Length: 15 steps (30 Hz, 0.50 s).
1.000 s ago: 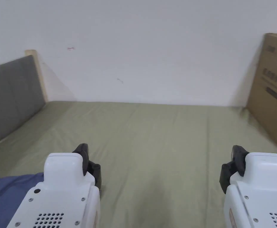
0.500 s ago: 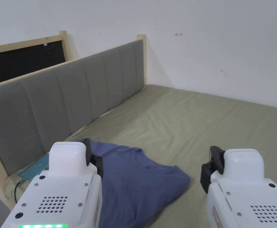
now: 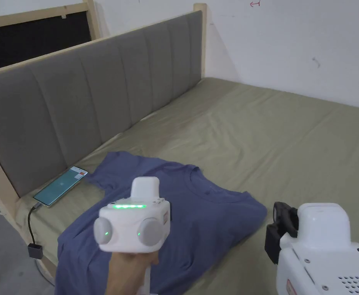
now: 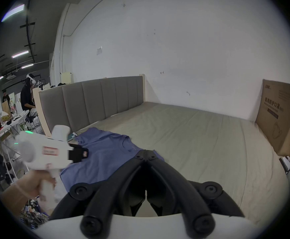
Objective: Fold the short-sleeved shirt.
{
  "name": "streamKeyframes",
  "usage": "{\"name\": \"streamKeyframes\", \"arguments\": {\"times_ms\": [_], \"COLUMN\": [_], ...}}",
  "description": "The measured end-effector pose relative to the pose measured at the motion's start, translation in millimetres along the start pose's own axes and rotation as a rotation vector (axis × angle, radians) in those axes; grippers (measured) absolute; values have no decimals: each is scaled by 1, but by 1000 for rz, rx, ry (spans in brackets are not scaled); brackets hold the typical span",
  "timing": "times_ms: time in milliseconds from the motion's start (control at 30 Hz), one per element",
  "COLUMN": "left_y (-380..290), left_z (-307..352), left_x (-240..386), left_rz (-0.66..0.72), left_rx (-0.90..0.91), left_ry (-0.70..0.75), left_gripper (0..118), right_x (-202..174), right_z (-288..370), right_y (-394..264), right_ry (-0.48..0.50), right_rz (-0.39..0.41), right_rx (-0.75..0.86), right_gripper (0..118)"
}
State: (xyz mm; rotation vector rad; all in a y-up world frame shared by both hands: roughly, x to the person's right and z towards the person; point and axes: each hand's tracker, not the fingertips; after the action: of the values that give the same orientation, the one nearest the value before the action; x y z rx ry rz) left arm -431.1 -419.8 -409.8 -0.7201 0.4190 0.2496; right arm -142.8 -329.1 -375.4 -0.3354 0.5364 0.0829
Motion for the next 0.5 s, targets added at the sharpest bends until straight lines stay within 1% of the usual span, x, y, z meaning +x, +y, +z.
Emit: {"name": "streamKeyframes", "arguments": {"times_ms": [33, 67, 133, 167, 200, 267, 400, 433, 500], "left_y": [0, 1, 0, -3, -3, -2, 4, 3, 4], "left_z": [-17, -31, -53, -67, -74, -82, -97, -107, -119], "left_x": [1, 4, 9, 3, 3, 4, -2, -8, -4], "left_rz": [-4, -16, -57, -50, -46, -16, 78, 81, 50], "left_rx": [-47, -101, -177, -197, -205, -201, -275, -300, -335], "left_ry": [9, 30, 45, 33, 19, 23, -1, 11, 25], "left_gripper": [0, 5, 61, 87, 106, 108, 108, 109, 115], "right_x": [2, 4, 8, 11, 12, 16, 20, 20, 20], "right_z": [-1, -2, -3, -4, -6, -8, -12, -13, -14], "right_y": [-2, -3, -7, -8, -9, -11, -15, -16, -18], "right_ry": [-1, -5, -20, -24, -31, -37, -39, -42, -42], "right_rz": [-5, -7, -5, -5, -6, -15, -26, -23, -16], "right_rx": [-9, -18, -33, -40, -47, -63, -88, -95, -107], "right_gripper": [0, 0, 0, 0, 0, 0, 0, 0, 0]}}
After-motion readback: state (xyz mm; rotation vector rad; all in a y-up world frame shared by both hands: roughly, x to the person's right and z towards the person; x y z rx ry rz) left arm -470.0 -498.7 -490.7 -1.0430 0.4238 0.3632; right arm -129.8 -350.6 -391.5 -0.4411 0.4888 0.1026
